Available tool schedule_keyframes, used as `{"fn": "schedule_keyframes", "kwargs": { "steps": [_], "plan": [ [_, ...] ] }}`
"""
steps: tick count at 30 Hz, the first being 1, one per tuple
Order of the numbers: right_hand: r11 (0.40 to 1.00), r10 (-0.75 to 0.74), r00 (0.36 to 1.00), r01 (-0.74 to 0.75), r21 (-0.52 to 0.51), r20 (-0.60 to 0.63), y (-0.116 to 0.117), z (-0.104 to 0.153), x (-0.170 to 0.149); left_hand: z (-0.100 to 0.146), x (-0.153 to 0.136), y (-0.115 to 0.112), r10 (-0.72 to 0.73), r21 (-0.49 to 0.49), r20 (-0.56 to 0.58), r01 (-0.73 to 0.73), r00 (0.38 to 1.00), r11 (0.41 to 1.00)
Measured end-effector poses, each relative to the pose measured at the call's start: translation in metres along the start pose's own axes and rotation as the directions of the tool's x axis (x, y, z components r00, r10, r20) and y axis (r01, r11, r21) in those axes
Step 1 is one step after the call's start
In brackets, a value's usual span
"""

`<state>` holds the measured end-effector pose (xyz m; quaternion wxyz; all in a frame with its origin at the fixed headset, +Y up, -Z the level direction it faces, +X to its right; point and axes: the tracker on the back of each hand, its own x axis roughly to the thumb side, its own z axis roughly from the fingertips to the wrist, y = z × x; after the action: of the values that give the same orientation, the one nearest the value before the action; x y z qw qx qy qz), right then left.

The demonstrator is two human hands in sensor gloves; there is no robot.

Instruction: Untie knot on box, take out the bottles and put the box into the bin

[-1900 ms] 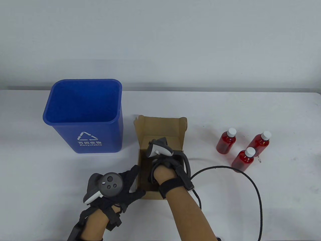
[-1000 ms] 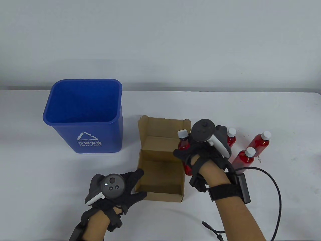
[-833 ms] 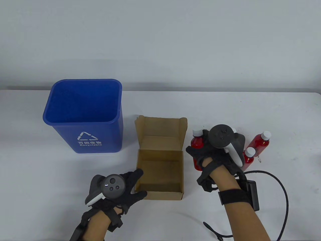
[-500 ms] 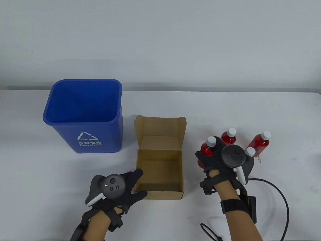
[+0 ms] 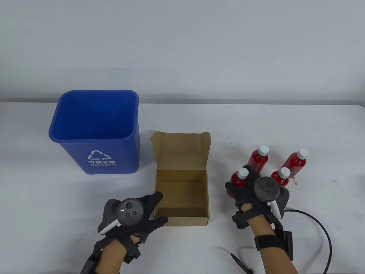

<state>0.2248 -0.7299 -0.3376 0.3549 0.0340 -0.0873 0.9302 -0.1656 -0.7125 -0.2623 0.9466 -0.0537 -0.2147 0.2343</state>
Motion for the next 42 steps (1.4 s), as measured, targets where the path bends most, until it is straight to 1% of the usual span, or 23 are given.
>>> {"fn": "schedule_keyframes", "kwargs": {
  "steps": [5, 9, 11, 21, 24, 27, 29, 32, 36, 40, 42],
  "plan": [
    [0.999, -0.028, 0.999, 0.029, -0.034, 0.039, -0.009, 0.011, -0.002, 0.000, 0.001, 0.000, -0.007, 0.000, -0.002, 0.007, 1.000, 1.000],
    [0.989, -0.135, 0.991, 0.136, -0.058, 0.018, -0.020, 0.016, -0.002, 0.000, 0.001, 0.000, -0.007, 0.003, -0.003, 0.007, 1.000, 1.000],
    [0.985, -0.157, 0.986, 0.160, -0.070, 0.047, -0.028, 0.018, 0.002, 0.000, 0.001, 0.000, -0.003, 0.003, -0.005, 0.003, 1.000, 1.000],
    [0.988, -0.073, 0.974, 0.099, -0.117, 0.213, -0.055, 0.035, 0.035, 0.001, 0.004, 0.001, -0.023, 0.016, 0.000, 0.023, 1.000, 1.000],
    [0.987, -0.029, 0.964, 0.069, -0.142, 0.263, -0.061, 0.042, 0.046, 0.002, 0.005, 0.003, -0.021, 0.027, 0.000, 0.021, 1.000, 0.999],
    [0.985, 0.056, 0.947, -0.002, -0.171, 0.316, -0.064, 0.049, 0.059, 0.004, 0.007, 0.006, -0.024, 0.048, 0.003, 0.024, 1.000, 0.999],
    [0.981, 0.119, 0.927, -0.054, -0.187, 0.357, -0.063, 0.056, 0.070, 0.006, 0.010, 0.009, -0.030, 0.065, 0.005, 0.029, 1.000, 0.997],
    [0.977, 0.182, 0.893, -0.116, -0.181, 0.411, -0.055, 0.065, 0.088, 0.009, 0.014, 0.013, -0.045, 0.095, 0.008, 0.044, 0.999, 0.995],
    [0.983, 0.182, 0.870, -0.151, -0.103, 0.459, -0.035, 0.070, 0.101, 0.012, 0.019, 0.015, -0.060, 0.123, 0.007, 0.058, 0.998, 0.991],
    [0.974, 0.200, 0.862, -0.227, 0.003, 0.466, -0.012, 0.070, 0.104, 0.012, 0.019, 0.016, -0.065, 0.148, -0.006, 0.065, 0.998, 0.987],
    [0.968, 0.201, 0.860, -0.248, 0.040, 0.468, -0.004, 0.070, 0.105, 0.012, 0.019, 0.016, -0.067, 0.155, -0.012, 0.068, 0.998, 0.986]
  ]
}}
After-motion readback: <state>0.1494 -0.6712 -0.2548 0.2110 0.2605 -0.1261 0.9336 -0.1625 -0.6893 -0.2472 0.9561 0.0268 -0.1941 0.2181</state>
